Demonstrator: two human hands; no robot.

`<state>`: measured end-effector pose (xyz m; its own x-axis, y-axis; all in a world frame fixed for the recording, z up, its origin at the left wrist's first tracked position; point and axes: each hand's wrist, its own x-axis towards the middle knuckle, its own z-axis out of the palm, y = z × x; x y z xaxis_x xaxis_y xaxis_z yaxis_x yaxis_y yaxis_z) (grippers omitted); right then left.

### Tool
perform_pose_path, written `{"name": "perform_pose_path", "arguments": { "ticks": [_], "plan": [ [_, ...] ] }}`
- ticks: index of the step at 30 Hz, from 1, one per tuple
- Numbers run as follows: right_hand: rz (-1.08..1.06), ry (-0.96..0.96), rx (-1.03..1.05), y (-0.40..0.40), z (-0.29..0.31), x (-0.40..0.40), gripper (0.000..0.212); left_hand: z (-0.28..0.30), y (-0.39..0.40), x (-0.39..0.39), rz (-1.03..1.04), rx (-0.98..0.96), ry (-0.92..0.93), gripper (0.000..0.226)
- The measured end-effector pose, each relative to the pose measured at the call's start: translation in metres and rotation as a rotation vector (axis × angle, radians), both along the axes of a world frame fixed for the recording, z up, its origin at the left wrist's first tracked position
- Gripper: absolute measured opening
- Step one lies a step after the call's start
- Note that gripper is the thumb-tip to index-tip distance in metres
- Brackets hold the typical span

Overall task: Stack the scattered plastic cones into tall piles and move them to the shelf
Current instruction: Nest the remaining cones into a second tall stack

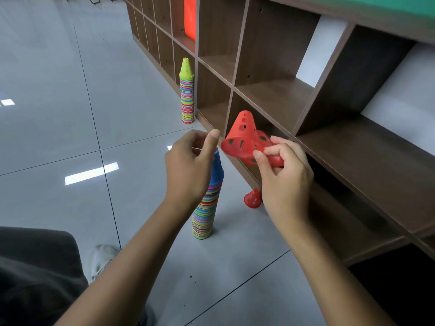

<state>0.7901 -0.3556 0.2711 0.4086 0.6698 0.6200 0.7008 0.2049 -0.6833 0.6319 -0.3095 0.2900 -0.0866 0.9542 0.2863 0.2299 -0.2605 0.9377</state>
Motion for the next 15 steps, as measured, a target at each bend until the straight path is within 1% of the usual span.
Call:
{"name": "perform_pose_path", "arguments": {
  "ticks": [3,5,8,12,15],
  "plan": [
    [0.021,-0.051,0.039,-0.003,0.006,-0.005,0.007,0.009,-0.002,0.005,-0.057,-0.046,0.02,0.041],
    [0.032,-0.085,0.059,-0.004,0.009,-0.007,0.007,0.011,-0.001,0.004,-0.117,-0.104,-0.046,0.046],
    [0.034,-0.163,0.107,-0.005,0.011,-0.009,0.007,0.014,0.005,-0.001,-0.28,-0.221,-0.186,0.05],
    [0.038,-0.27,0.132,-0.004,0.013,-0.011,0.009,0.015,0.013,-0.01,-0.429,-0.256,-0.143,0.053],
    [0.061,-0.288,0.126,-0.003,0.014,-0.013,0.008,0.017,0.015,-0.015,-0.437,-0.241,-0.156,0.052]
  ]
}}
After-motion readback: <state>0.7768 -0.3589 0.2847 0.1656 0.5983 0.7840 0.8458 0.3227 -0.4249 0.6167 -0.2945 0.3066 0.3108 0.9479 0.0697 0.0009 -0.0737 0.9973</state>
